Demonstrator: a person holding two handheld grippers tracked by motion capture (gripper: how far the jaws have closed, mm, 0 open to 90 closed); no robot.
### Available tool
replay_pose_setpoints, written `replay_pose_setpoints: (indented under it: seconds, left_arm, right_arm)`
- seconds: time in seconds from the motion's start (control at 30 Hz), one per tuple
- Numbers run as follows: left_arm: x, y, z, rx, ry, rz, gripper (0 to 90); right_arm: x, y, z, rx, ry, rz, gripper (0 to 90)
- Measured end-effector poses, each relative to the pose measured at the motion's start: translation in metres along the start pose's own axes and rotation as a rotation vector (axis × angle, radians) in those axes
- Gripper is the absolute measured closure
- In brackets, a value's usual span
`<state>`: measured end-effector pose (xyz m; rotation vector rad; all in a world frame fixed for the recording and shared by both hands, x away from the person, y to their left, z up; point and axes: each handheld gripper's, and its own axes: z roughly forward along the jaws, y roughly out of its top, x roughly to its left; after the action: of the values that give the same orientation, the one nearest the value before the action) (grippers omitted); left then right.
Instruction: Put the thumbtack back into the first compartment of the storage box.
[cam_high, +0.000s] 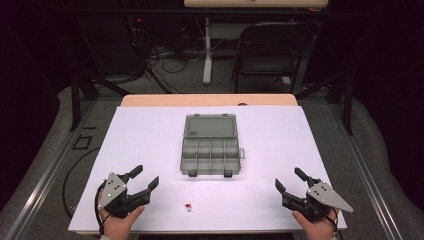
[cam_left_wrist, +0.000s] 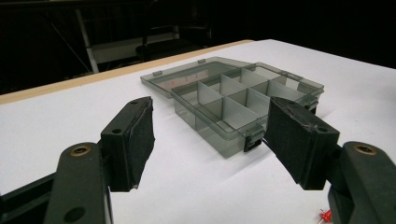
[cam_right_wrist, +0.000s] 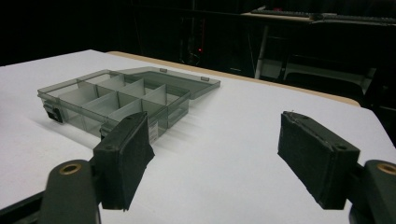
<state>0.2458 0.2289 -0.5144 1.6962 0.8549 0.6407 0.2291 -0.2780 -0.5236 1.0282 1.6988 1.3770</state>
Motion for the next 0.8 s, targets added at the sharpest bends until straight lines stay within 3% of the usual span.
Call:
replay_pose_setpoints:
  seconds: [0.13,0.2,0.33,0.4,0.53,0.63,0.67,0.7,0.8]
  left_arm:
    - [0.0,-0.002,0.001,0.025,-0.017,-0.017,32.5]
    - [0.001,-0.004,0.004,0.045,-0.049,-0.04,33.1]
    - [0.001,-0.005,0.008,0.091,-0.089,-0.046,38.7]
    - [-0.003,-0.007,0.012,0.127,-0.089,-0.012,39.3]
    - [-0.008,-0.008,0.016,0.148,-0.119,0.004,42.9]
    - [-0.018,-0.012,0.027,0.204,-0.178,0.056,49.5]
    - [-0.018,-0.012,0.027,0.204,-0.178,0.056,50.1]
    - [-0.023,-0.014,0.033,0.245,-0.217,0.08,53.9]
    - [-0.028,-0.015,0.037,0.274,-0.254,0.099,56.3]
  right_arm:
    - [0.002,0.0,0.001,0.005,0.009,-0.014,24.5]
    - [0.002,0.0,0.003,0.012,0.012,-0.012,24.4]
    - [0.002,-0.001,0.004,0.017,0.017,-0.012,24.4]
    - [0.001,-0.001,0.006,0.026,0.018,-0.011,24.4]
    - [-0.001,-0.002,0.008,0.037,0.017,-0.012,24.4]
    - [-0.002,-0.003,0.008,0.042,0.013,-0.018,24.4]
    - [-0.002,-0.003,0.009,0.042,0.013,-0.016,24.4]
    - [-0.003,-0.003,0.009,0.045,0.012,-0.012,24.4]
    - [-0.004,-0.003,0.009,0.046,0.012,-0.009,24.4]
